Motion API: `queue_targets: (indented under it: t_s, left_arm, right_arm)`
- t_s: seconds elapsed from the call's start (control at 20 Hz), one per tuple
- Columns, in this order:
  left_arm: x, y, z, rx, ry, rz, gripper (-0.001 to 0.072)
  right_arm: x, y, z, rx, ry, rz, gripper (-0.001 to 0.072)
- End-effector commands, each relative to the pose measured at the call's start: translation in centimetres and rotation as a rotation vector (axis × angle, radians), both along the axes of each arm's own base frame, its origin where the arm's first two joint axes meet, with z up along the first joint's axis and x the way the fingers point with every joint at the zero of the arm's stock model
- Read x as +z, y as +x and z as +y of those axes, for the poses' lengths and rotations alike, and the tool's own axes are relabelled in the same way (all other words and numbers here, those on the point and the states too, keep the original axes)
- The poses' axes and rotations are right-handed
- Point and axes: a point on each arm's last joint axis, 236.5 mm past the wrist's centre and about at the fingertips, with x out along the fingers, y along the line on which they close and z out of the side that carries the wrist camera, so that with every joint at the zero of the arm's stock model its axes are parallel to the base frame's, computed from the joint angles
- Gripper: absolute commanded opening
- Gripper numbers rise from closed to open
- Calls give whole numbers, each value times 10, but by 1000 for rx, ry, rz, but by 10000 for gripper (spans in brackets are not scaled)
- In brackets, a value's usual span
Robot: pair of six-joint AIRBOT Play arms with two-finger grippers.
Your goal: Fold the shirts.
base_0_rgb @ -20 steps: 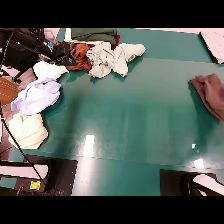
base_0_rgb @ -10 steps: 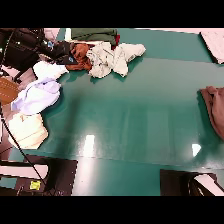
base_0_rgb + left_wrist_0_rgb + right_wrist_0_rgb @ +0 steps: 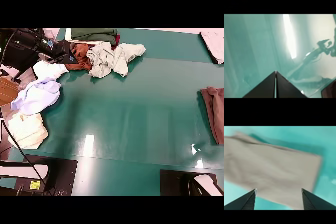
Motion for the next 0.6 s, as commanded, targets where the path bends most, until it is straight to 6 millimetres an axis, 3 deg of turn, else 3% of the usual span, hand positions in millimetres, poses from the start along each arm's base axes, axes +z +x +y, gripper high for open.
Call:
queue_targets:
  t_s: [0.0, 0.05, 0.15, 0.25, 0.3, 0.4, 0.45, 0.5, 0.55]
  left_arm:
    - [6, 9, 0, 26, -11, -37, 24]
    - [7, 12, 1, 34, -14, -48, 24]
    - [9, 15, 0, 42, -21, -55, 23]
    - [9, 15, 1, 46, -22, -53, 24]
    - [9, 15, 0, 45, -22, -52, 24]
    - [7, 12, 0, 37, -18, -41, 24]
    - [6, 9, 0, 29, -16, -31, 24]
    - [4, 5, -1, 19, -14, -18, 24]
    - [2, 0, -1, 5, -11, -1, 24]
  right_arm:
    - [70, 56, 55, 271, -228, 4, 614]
    - [75, 81, 94, 386, -234, -12, 614]
    - [73, 121, 193, 644, -191, -49, 613]
    - [54, 136, 294, 890, -117, -30, 611]
    - [38, 134, 338, 999, -95, 11, 586]
    - [8, 123, 409, 1195, -81, 85, 427]
    - [-5, 117, 434, 1266, -72, 117, 229]
    - [-17, 111, 452, 1317, -66, 148, 94]
    - [-26, 106, 468, 1359, -61, 174, 34]
